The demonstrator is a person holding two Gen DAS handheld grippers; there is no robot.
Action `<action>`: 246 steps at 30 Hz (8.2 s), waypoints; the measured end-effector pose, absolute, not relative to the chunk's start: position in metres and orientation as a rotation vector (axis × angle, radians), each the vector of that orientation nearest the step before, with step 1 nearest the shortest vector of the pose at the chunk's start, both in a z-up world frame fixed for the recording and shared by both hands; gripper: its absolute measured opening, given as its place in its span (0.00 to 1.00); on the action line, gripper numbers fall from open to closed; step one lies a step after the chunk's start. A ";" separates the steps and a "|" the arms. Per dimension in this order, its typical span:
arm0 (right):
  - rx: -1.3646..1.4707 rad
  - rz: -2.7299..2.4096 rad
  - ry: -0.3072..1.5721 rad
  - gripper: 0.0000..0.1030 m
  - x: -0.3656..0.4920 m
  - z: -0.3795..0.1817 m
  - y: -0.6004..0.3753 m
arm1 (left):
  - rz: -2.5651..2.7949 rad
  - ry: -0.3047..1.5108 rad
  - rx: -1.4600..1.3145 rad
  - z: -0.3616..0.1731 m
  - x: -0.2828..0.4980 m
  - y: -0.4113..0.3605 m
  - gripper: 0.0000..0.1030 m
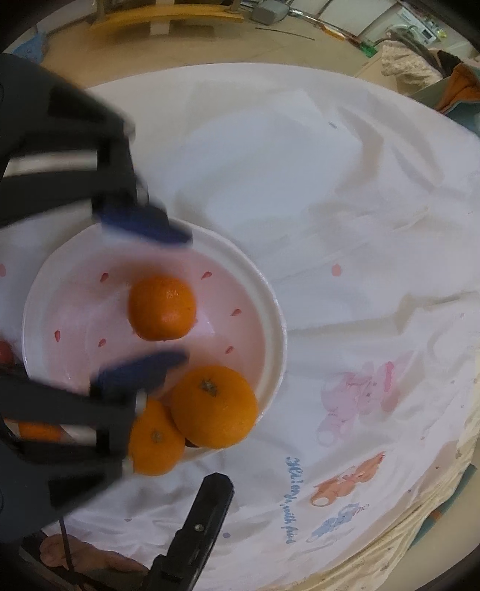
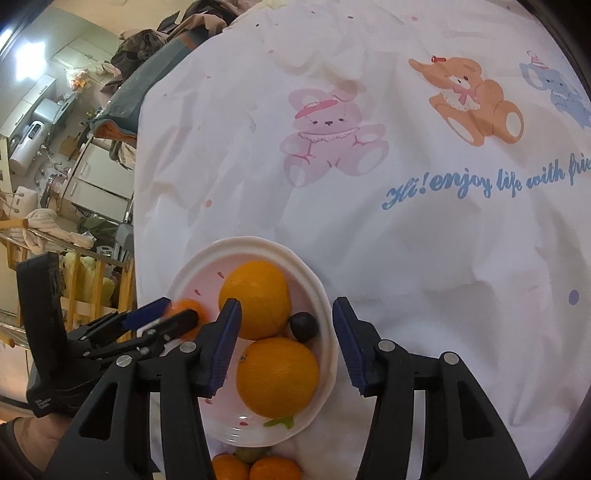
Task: Organize fruits
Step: 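Lower the mandarin into the bowl with the left tool while the right tool drops the plum there, then move the left tool down to the loose mandarins beside the bowl, then grasp a mandarin with the left tool while the right tool grasps another mandarin, then carry both mandarins over the bowl and open both tools to drop them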
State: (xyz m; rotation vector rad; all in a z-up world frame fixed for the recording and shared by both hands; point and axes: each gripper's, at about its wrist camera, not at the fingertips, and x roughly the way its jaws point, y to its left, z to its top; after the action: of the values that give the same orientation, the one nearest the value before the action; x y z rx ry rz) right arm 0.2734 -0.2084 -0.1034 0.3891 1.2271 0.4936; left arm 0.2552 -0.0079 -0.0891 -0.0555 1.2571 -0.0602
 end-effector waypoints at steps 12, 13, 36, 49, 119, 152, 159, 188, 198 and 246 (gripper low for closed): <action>0.383 0.475 1.186 0.63 0.262 -0.090 -0.212 | -0.048 1.180 -0.065 -0.074 0.250 -0.002 0.77; 0.385 0.466 1.183 0.66 0.260 -0.089 -0.213 | -0.047 1.175 -0.068 -0.073 0.249 -0.001 0.77; 0.415 0.387 1.080 0.85 0.183 -0.046 -0.241 | -0.013 0.925 -0.095 -0.007 0.181 0.021 0.77; 0.400 0.397 1.066 0.85 0.133 -0.038 -0.240 | -0.016 0.943 -0.130 -0.002 0.133 0.021 0.77; 0.646 0.315 1.300 0.72 0.121 -0.107 -0.254 | -0.158 1.189 -0.228 -0.057 0.102 -0.008 0.37; 0.370 0.356 1.362 0.45 0.122 -0.116 -0.215 | 0.020 1.153 -0.162 -0.066 0.111 0.008 0.37; 0.437 0.289 1.294 0.45 0.124 -0.101 -0.239 | 0.050 1.140 -0.144 -0.068 0.110 0.013 0.37; 0.539 0.260 0.923 0.45 0.125 -0.022 -0.281 | 0.028 1.052 -0.089 0.000 0.148 0.019 0.37; 0.507 0.247 0.924 0.45 0.144 -0.018 -0.279 | -0.002 1.055 -0.035 -0.003 0.177 0.008 0.37; 0.574 0.660 1.245 0.54 0.237 -0.096 -0.182 | -0.067 1.239 -0.063 -0.079 0.224 0.000 0.38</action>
State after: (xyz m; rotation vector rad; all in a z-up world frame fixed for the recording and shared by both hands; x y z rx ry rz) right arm 0.2372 -0.1815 -0.0960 0.5744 1.2451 0.6604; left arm 0.2241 0.0005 -0.0786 -0.0631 1.2389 -0.0672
